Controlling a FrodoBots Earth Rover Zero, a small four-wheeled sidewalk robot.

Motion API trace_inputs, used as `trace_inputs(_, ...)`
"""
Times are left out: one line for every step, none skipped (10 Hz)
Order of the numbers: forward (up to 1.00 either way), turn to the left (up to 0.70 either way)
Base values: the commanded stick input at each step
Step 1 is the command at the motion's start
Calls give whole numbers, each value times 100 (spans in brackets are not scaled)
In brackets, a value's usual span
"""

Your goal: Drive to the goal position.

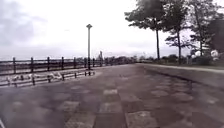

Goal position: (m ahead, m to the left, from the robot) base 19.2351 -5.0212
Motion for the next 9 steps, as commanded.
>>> trace_inputs(100,0)
trace_inputs(100,0)
trace_inputs(100,0)
trace_inputs(100,0)
trace_inputs(100,0)
trace_inputs(100,0)
trace_inputs(100,0)
trace_inputs(100,0)
trace_inputs(100,0)
